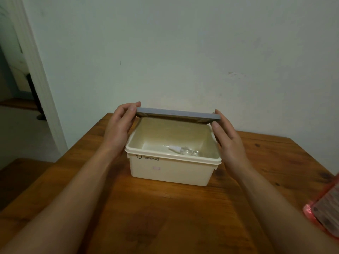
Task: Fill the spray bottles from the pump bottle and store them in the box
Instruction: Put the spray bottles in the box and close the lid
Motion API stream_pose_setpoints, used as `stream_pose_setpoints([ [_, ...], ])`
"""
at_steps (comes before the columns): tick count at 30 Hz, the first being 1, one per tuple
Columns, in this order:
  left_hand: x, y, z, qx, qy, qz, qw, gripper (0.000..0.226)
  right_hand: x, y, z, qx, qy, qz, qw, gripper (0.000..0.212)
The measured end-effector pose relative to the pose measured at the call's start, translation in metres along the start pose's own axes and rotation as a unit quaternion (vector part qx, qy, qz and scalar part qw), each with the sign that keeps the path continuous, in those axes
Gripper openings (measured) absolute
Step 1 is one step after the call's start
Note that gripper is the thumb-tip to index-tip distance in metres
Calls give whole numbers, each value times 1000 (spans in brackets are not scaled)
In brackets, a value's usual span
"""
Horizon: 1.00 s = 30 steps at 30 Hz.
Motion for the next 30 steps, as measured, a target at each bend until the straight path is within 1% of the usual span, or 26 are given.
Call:
stream_pose_setpoints([
  [2,5,1,1,3,-2,-8,1000,26,6,-2,1,4,2,6,1000,50],
  [5,15,2,3,12,-7,-22,1000,19,17,-3,1,2,3,18,1000,58],
  [7,20,3,3,21,-13,-28,999,21,22,-4,2,-2,8,26,1000,58],
  [11,31,6,4,4,-23,-53,998,26,31,1,4,-14,23,33,999,45],
  [17,44,4,8,-8,-32,-54,998,24,44,11,1,-19,2,23,1000,47],
  [24,52,2,4,-70,-53,-74,993,28,52,17,5,1,10,30,1000,45],
  [27,51,2,5,-88,-57,-86,991,26,56,21,5,-3,2,19,1000,52],
  [30,53,2,5,-95,-57,-100,989,30,58,26,7,-14,-4,22,1000,52],
])
Point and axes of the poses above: each hand's wrist, its own x-axis away from the middle knuckle, its own z-axis out of the back of the hand, y = z × x, the point moved 7 cm from there along -x, towards the middle knuckle, and after that the axes turned 8 degrees about -z, right-handed, at the moved point
